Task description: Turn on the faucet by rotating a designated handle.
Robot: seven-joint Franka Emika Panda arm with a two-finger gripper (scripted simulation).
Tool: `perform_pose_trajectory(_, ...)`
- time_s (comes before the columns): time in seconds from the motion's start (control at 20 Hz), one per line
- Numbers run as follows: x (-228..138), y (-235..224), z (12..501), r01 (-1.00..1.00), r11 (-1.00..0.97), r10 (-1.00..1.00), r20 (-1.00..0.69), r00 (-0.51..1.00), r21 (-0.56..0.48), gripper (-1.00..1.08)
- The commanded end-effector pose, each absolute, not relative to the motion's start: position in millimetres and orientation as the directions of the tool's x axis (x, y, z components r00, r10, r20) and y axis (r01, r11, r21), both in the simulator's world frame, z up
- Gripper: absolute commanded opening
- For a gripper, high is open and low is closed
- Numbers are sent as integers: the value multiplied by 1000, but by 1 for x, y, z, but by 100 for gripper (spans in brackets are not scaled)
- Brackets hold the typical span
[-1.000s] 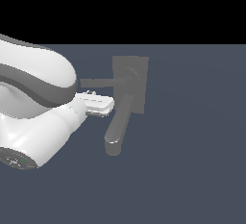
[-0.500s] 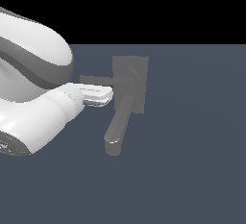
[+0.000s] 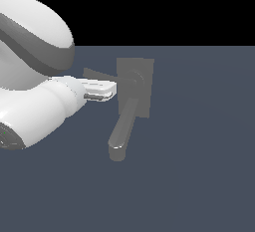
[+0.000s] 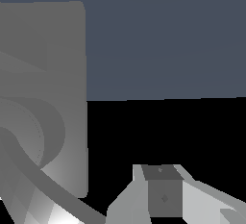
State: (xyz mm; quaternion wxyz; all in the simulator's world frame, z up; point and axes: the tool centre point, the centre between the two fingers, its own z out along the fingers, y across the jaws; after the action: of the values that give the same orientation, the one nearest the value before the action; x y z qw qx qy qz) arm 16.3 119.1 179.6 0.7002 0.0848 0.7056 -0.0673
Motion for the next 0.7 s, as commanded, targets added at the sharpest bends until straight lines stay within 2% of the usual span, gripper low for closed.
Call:
perform_pose_trajectory(0.0, 16, 117, 188, 214, 977, 26, -1000, -2, 25, -100)
perform_pose_trajectory(0.65, 13, 103, 234, 211, 977, 27, -1000, 4, 27, -100)
